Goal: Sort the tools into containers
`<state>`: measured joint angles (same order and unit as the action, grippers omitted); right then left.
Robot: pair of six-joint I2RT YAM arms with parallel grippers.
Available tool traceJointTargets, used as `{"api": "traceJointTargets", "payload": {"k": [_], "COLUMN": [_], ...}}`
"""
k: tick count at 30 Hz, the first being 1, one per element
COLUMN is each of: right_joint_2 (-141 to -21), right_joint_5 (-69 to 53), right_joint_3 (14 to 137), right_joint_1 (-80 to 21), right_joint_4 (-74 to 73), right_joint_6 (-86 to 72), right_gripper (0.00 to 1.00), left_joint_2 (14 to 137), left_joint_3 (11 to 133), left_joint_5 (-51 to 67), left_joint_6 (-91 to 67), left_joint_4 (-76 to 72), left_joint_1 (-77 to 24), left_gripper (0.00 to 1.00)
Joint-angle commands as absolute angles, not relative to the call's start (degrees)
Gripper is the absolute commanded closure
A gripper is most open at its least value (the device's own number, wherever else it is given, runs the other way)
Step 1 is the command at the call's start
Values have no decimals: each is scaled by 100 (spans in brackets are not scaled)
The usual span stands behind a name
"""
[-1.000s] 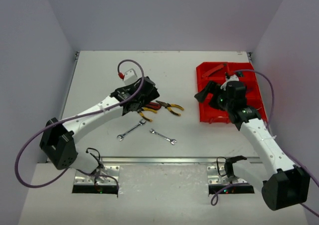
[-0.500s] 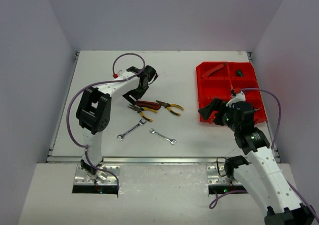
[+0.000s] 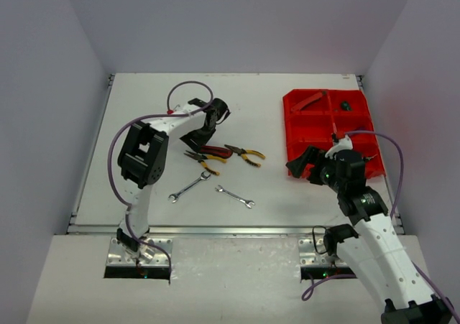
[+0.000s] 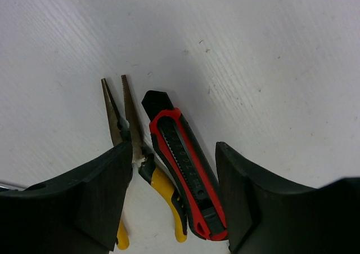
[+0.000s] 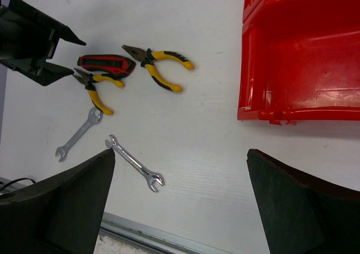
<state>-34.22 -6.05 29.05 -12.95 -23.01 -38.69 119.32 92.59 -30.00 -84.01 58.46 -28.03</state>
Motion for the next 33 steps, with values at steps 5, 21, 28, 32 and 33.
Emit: {"api": "traceJointTargets", "payload": {"k": [5, 21, 28, 32, 33], "right_joint_2": [-3226, -3190, -3190, -3312, -3313], "right_joint_5": [-503, -475, -935, -1966, -1969], "right_joint_3": [2916, 2841, 2824, 2760, 2768], "right_joint_1": [-1301, -1301, -1301, -1292, -1301], "right_joint_4": [-2294, -2324, -2065, -1390, -1389], "right_joint_6": [-3733, -3735, -3757, -3823, -3823], "right_gripper": [1, 1, 1, 1, 1], "left_joint_2": [12242, 12561, 11877, 11077, 10867], "left_joint_3": [9578, 9355, 9221, 8767, 8763], "left_joint_5": [-2868, -2677, -2858, -3084, -3085], "left_joint_6": [-8378, -8281, -7989, -7166, -6956], "left_joint_4": [5621, 5453, 5263, 4442, 4153], "left_joint_1": [-2764, -2615, -2614, -2759, -2820], "left_gripper": [48, 91, 100, 100, 100]}}
